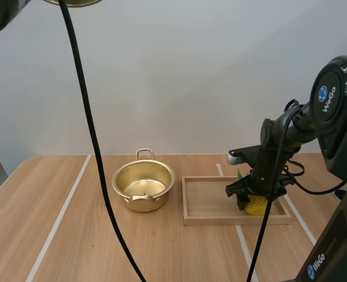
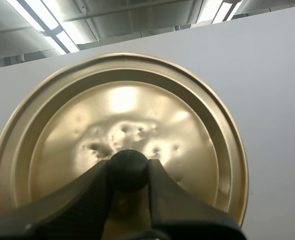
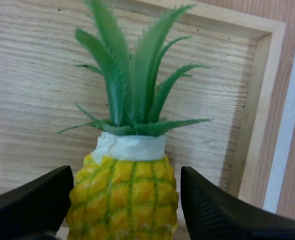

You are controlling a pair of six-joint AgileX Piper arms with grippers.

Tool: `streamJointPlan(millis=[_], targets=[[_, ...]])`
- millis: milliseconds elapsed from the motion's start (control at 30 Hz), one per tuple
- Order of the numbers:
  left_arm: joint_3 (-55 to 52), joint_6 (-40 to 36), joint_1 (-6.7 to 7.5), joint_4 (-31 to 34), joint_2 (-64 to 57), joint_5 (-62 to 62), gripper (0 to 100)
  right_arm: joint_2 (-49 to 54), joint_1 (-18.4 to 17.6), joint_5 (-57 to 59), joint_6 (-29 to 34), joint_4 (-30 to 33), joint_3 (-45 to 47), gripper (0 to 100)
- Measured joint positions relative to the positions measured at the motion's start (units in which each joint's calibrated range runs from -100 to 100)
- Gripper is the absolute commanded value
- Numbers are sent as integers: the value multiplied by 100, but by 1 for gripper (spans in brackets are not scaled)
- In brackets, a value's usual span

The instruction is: Open the pot, put the pineapple inside, and close it

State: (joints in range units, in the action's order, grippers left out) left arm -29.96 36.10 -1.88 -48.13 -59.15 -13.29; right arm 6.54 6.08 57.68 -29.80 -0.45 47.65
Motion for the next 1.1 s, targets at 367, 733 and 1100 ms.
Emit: streamJointPlan(millis=[367,733,1100], targets=[[0,0,0,0,0,0,0,-14,0,-305,-11,0,15,0],[0,0,0,0,0,0,0,-14,0,-305,-11,0,15,0],[0,0,0,0,0,0,0,850,0,-599,-19,-401,15,0]])
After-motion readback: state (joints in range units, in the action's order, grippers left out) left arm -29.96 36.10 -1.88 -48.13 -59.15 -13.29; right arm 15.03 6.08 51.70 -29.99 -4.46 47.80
